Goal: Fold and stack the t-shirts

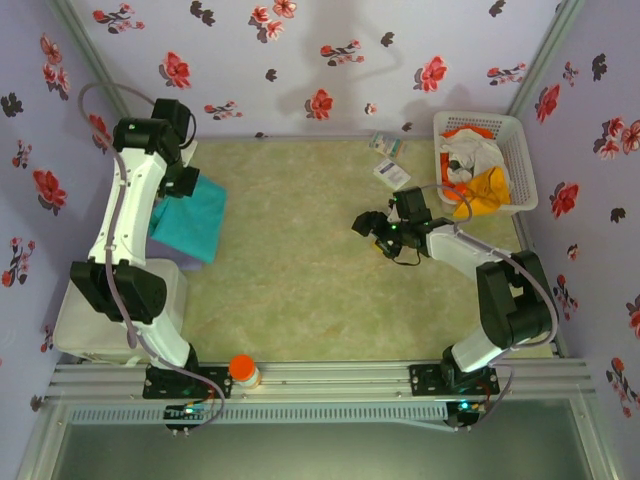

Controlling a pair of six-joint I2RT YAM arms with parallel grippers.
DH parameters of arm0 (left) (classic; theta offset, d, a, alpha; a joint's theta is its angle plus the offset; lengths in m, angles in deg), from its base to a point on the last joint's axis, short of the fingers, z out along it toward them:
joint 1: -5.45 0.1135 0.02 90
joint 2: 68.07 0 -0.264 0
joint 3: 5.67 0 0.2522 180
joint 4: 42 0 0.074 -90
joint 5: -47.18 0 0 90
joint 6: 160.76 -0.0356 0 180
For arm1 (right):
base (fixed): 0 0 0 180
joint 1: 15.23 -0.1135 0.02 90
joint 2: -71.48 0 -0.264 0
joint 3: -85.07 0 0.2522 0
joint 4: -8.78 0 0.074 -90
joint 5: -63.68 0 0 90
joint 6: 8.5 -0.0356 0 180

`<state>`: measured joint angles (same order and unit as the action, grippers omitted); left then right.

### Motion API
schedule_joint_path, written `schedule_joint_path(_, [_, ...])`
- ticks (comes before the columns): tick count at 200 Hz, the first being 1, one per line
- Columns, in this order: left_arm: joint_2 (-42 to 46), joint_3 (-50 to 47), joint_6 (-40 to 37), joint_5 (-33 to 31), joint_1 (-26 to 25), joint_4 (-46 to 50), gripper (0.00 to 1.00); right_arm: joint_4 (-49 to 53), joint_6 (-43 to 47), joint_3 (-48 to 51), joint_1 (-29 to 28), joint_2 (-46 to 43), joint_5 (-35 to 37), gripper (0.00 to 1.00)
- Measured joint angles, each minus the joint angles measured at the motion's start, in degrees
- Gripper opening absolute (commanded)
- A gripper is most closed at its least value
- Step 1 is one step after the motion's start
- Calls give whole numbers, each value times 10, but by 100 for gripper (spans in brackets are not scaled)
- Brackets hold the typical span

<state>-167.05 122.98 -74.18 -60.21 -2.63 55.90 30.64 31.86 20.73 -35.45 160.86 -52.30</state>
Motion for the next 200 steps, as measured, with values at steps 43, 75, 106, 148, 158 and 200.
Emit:
schedule_joint_path(43, [0,0,0,-7,0,12,0,0,0,0,0,3,0,74])
schedule_joint_path(75, [0,0,0,-22,0,17,0,0,0,0,0,14,0,73])
schedule_joint_path(106, [0,0,0,-39,0,17,0,0,1,0,0,15,-3,73])
schedule_joint_path(148, [0,0,0,-56,3,17,0,0,1,0,0,20,-9,73])
schedule_joint_path(158, [0,0,0,-57,3,17,0,0,1,0,0,22,-9,73])
schedule_joint_path(200, [0,0,0,-60,6,16,0,0,1,0,0,23,-9,73])
